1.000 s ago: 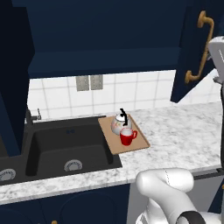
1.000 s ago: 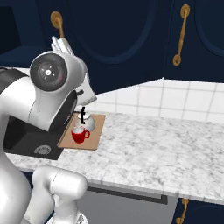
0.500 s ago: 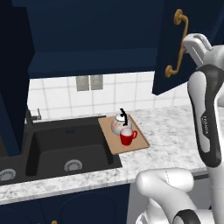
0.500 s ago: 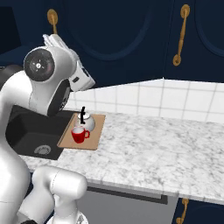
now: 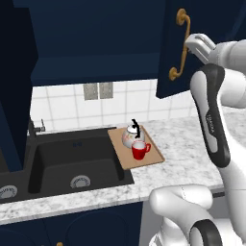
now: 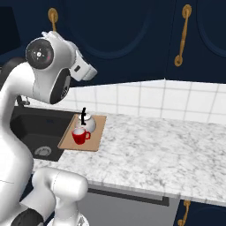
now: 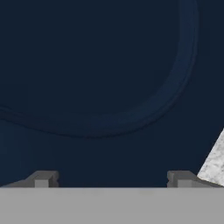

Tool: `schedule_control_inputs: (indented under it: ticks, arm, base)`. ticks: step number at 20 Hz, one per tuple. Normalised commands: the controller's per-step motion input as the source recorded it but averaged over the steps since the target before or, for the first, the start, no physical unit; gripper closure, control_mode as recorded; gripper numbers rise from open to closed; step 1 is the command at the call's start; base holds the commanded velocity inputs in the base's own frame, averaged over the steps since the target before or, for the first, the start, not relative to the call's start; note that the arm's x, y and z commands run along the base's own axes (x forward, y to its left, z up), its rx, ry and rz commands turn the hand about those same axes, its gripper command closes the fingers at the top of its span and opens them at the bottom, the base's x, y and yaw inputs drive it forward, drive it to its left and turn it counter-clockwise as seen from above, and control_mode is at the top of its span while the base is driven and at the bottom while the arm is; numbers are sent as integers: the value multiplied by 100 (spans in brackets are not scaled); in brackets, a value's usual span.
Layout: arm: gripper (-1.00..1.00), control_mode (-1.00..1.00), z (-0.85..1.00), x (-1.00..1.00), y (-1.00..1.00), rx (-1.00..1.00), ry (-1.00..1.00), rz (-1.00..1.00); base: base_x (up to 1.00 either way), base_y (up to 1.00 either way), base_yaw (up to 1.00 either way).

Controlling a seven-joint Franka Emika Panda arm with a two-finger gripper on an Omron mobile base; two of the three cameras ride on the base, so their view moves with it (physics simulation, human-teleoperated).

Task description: Pick the kettle from the counter and place it on the tray. Then pick the mug from the cabinet and place it on the tray. Then close the cabinet doors.

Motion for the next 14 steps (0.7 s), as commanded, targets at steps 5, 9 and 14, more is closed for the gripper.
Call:
schedule_control_inputs:
  ticks: [5,9,14]
  arm:
    - [-100,-100,-23,75,-7,0,0,0]
    - [-100,-100,-20,88,-7,0,2,0]
    - [-100,-100,-13,57,-2,-3,5,0]
  base:
    - [0,0,0]
    - [0,0,0]
    - [0,0,0]
